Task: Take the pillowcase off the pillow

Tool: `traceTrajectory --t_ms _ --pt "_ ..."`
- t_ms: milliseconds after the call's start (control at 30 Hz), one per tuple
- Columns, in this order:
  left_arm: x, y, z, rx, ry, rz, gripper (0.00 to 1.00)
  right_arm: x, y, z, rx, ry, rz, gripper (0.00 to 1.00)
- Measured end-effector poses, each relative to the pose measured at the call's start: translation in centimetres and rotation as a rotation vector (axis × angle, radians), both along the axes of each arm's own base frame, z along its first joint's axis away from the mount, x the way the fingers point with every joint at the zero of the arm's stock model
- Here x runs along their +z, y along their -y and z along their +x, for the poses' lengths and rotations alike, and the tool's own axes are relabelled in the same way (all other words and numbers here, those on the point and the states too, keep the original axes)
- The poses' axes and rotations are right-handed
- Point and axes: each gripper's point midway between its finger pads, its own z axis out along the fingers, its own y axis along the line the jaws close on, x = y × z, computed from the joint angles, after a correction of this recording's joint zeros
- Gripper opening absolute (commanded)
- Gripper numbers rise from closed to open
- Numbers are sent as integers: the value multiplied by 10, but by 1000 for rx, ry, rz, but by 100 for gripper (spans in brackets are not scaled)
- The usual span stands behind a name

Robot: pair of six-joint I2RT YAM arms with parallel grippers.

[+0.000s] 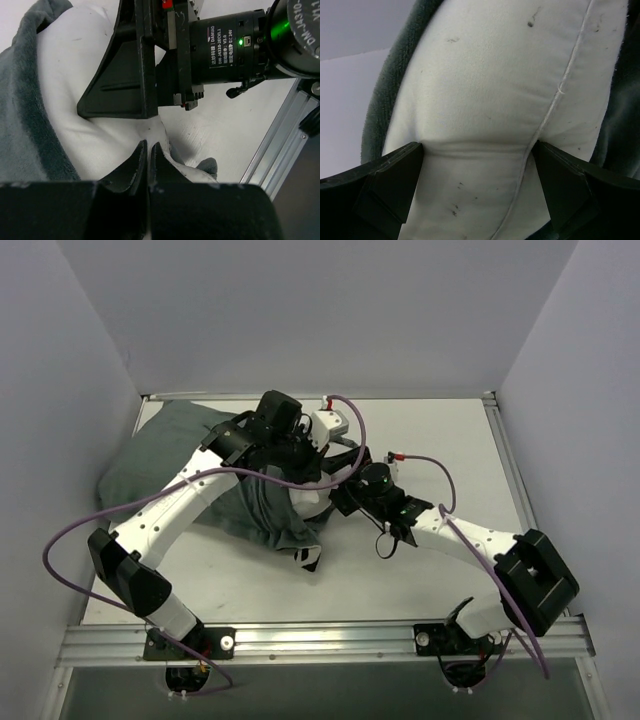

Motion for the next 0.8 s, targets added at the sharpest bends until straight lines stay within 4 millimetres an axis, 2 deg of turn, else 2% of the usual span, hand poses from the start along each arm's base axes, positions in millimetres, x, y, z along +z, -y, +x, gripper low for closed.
traceTrajectory --t_ms 167,233,267,300,367,400,433,467,500,533,600,667,733,800 --pt "-10 -3 5 20 -11 33 2 -11 -15 6 9 -16 18 100" --pt "-10 -5 8 25 -3 39 2 -12 -21 11 22 -6 25 81" --pt "-10 -6 9 29 0 43 2 -12 -25 13 33 4 29 64" --pt "-11 -8 10 31 5 48 2 -11 -30 15 45 17 35 32" --pt "-12 -12 13 43 13 65 2 -9 -38 18 69 40 64 7" --pt "-14 -14 14 45 11 73 2 -6 -41 18 82 52 81 0" --pt "-15 -16 13 42 9 79 6 -3 -44 18 93 64 93 0" --pt "-16 -17 12 37 7 85 25 -2 -45 18 100 68 101 0" --pt "-17 -17 12 28 9 91 71 -2 -45 18 108 72 103 0" --pt "-15 -13 7 -3 0 71 96 -4 -43 19 112 76 87 0" --pt "-8 -9 -4 -49 -13 34 94 -18 -37 19 125 58 36 0" --pt "3 -12 -13 -78 -15 8 94 -32 -25 20 141 41 -37 0" --pt "18 -25 -13 -60 -9 -17 94 -36 -14 20 170 45 -96 0" --pt "37 -48 0 8 19 -38 94 -35 -2 20 201 57 -168 0"
